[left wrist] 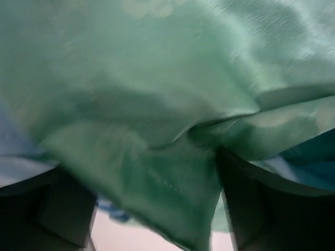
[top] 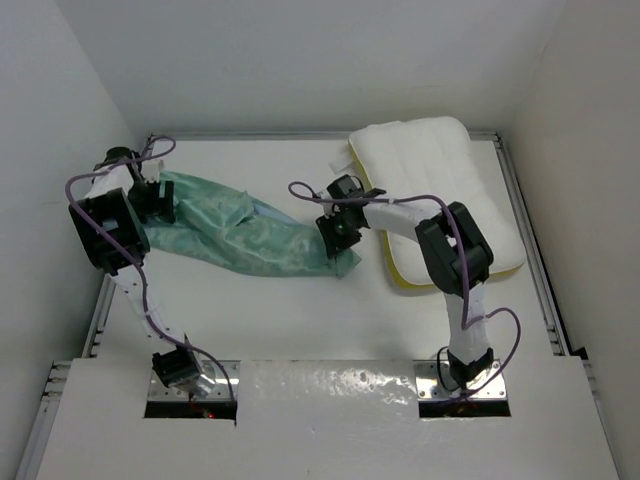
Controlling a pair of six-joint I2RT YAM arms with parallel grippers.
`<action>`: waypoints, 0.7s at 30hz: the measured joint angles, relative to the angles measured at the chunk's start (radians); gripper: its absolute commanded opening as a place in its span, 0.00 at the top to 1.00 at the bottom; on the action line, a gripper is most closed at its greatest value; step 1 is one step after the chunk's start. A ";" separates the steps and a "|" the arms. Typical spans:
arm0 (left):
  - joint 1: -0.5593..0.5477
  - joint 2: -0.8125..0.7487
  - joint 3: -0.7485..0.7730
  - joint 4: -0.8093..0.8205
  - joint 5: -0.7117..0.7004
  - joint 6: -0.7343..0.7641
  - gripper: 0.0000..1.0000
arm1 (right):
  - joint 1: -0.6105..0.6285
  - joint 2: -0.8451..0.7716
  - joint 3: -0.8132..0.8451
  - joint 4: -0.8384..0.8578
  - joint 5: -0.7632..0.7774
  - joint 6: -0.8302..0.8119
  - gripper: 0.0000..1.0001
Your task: Put the pillow into the pillowcase
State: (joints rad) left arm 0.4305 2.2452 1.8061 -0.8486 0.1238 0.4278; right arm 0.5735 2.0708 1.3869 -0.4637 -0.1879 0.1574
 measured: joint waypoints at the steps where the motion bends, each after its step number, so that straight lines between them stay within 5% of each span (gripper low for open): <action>1: -0.001 0.000 -0.017 0.027 0.019 -0.003 0.37 | 0.004 0.000 -0.002 0.000 -0.003 0.006 0.94; 2: -0.003 -0.003 -0.029 0.056 0.027 -0.007 0.50 | 0.006 0.001 -0.004 0.001 -0.002 0.008 1.00; 3: -0.004 -0.010 -0.042 0.087 0.052 -0.015 0.87 | 0.007 0.003 -0.005 -0.002 0.000 0.015 1.00; 4: -0.004 -0.023 -0.058 0.121 0.085 -0.027 1.00 | 0.007 0.003 -0.004 -0.006 0.003 0.020 1.00; 8: -0.004 -0.060 -0.037 0.166 0.219 -0.070 1.00 | -0.006 0.008 0.121 -0.090 0.050 0.019 1.00; 12: -0.012 -0.061 0.213 0.183 0.331 -0.169 1.00 | -0.084 0.079 0.608 -0.135 0.127 0.067 1.00; 15: -0.018 -0.068 0.470 0.300 0.386 -0.280 1.00 | -0.184 0.081 0.882 0.004 0.198 0.105 1.00; 17: -0.019 -0.113 0.556 0.436 0.431 -0.346 1.00 | -0.247 -0.012 0.860 0.129 0.243 0.098 1.00; 21: -0.025 -0.243 0.614 0.598 0.565 -0.414 0.97 | -0.274 -0.337 0.505 0.335 0.263 0.012 1.00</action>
State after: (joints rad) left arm 0.4053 2.0026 2.4199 -0.2504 0.6891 0.0135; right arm 0.3000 1.7336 1.8919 -0.1287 0.0750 0.1692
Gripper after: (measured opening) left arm 0.006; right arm 0.002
